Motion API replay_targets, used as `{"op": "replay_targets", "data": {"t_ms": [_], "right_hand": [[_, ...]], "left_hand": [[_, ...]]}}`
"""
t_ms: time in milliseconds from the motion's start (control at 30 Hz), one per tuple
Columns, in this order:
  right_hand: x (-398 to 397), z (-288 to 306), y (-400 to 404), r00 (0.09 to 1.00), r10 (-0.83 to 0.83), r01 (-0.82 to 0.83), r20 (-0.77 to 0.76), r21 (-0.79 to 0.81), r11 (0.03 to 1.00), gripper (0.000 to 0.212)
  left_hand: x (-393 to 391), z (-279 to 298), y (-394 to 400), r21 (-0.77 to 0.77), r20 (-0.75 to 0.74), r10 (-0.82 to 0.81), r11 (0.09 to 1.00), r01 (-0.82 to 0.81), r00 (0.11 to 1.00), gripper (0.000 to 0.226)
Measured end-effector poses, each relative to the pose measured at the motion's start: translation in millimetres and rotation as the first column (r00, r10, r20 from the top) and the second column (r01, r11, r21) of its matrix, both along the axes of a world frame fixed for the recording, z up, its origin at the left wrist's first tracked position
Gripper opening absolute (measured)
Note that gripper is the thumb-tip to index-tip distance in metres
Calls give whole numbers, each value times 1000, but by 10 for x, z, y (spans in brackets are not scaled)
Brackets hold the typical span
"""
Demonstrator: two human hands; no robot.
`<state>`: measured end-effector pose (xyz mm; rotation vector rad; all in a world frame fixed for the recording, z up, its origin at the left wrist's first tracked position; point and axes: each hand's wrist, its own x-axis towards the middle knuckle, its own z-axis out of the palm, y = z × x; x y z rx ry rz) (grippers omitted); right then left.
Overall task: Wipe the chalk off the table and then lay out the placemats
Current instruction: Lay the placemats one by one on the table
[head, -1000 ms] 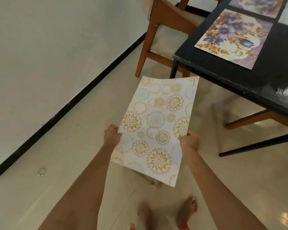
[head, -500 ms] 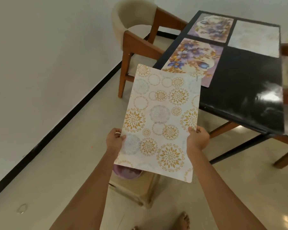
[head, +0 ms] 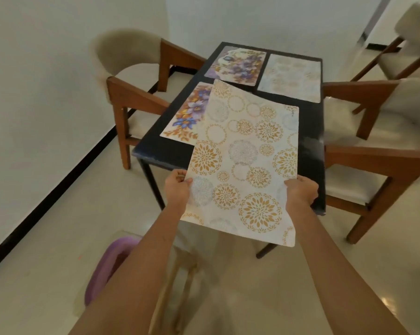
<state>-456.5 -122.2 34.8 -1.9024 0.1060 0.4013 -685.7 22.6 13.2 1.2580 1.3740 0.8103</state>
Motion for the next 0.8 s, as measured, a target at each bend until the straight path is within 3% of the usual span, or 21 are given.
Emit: {"op": "replay_targets", "data": {"t_ms": [433,800], "right_hand": [[1403,-79,22,995,-96,96,-5,-60,994,25],[1936,-475,365,986,-164,160,-21,-113,981,35]], "left_hand": [[1722,13,355,-6,-79,-71,997,71,994,19],[2430,-282,843,-81,-137,-168,984,158,976,12]]}}
